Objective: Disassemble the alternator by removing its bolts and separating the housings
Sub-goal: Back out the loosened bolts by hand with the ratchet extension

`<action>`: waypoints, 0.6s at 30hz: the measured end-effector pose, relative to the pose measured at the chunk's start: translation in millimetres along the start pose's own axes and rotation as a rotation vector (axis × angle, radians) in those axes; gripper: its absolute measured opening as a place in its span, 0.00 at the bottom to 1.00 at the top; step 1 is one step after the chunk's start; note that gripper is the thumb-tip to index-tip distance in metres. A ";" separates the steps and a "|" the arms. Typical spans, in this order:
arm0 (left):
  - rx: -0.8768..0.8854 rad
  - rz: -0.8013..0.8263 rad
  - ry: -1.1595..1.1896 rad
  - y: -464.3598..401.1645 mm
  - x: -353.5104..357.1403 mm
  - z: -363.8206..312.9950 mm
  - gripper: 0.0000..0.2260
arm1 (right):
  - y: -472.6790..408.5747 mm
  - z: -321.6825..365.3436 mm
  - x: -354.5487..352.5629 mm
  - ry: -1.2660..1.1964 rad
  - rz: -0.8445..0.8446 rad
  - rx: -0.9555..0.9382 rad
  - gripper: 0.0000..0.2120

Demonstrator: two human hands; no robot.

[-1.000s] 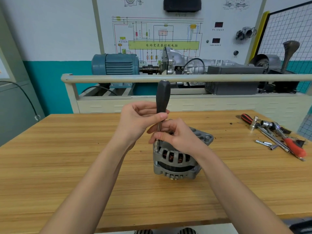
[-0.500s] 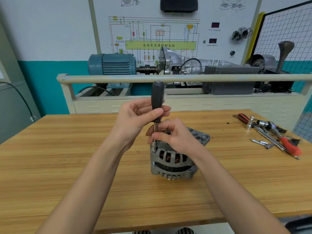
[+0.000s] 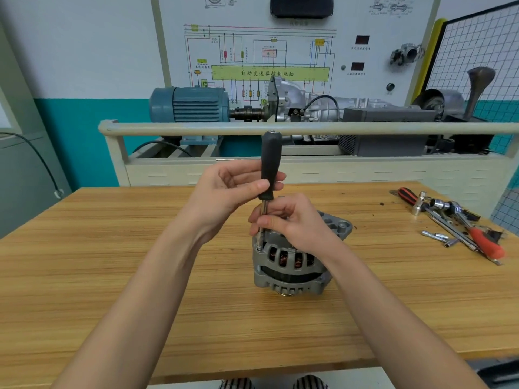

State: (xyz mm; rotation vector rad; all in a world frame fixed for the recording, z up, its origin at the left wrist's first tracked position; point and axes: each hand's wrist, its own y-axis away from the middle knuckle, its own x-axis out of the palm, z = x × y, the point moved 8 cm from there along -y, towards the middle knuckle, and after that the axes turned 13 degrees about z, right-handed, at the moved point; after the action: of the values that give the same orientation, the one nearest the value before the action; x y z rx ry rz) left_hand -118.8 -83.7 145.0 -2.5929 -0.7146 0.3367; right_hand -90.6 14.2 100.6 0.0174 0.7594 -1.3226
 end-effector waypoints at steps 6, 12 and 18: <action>0.027 -0.188 -0.130 2.7 -7.7 -5.0 0.19 | 0.6 5.7 0.1 -0.001 -0.070 -0.045 0.06; 0.040 -0.225 -0.185 2.8 -6.0 -5.9 0.18 | -1.1 -0.7 -5.3 -0.086 -0.169 -0.025 0.09; -0.031 -0.063 -0.105 -2.1 -7.6 0.8 0.11 | -3.6 -0.2 -0.8 -0.087 -0.104 -0.018 0.06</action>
State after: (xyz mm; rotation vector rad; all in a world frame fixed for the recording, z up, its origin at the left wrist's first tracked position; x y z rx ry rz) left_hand -126.3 -85.9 146.1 -2.5905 -0.8423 0.4474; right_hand -93.9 14.0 102.3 -0.0944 0.7057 -1.4059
